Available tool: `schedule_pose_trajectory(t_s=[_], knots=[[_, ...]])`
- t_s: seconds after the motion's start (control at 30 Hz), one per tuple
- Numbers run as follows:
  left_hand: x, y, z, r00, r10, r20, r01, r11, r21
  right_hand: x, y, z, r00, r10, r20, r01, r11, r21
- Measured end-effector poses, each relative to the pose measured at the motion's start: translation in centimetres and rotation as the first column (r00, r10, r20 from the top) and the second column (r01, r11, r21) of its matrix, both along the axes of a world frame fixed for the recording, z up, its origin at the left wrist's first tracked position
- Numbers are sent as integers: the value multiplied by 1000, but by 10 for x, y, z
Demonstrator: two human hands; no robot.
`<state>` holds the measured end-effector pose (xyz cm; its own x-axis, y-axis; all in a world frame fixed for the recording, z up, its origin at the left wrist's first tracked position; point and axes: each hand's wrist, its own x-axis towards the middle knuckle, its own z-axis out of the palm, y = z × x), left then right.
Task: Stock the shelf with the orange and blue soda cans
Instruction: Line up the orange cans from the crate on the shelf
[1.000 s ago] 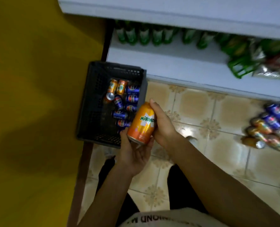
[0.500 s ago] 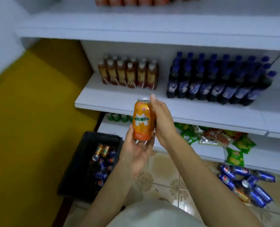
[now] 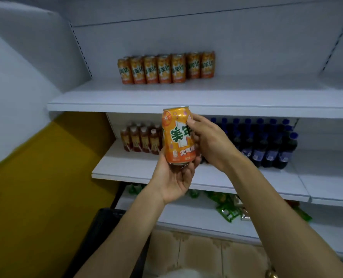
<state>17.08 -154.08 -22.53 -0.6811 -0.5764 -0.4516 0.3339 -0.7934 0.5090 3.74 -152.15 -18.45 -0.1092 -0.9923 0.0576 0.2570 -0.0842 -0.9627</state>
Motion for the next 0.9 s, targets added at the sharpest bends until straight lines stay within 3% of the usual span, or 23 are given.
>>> schedule_pose_trajectory(t_s=[0.4, 0.57, 0.67, 0.77, 0.9], knots=[[-2, -14, 28, 990, -128, 65, 133, 989, -68, -1, 4, 30, 987, -108, -122, 99, 992, -77], [-11, -45, 51, 983, -145, 117, 163, 972, -167, -3, -16, 56, 894, -155, -420, 113, 986, -123], [-20, -71, 67, 987, -97, 126, 129, 952, -279, -11, -40, 78, 816, -246, -523, 166, 967, -194], [-25, -95, 69, 959, 129, 251, 30, 837, -547, -21, -66, 91, 780, -279, -560, 179, 957, -227], [-27, -122, 51, 893, 302, 333, 134, 527, -839, -36, -103, 94, 778, -299, -552, 215, 953, -213]])
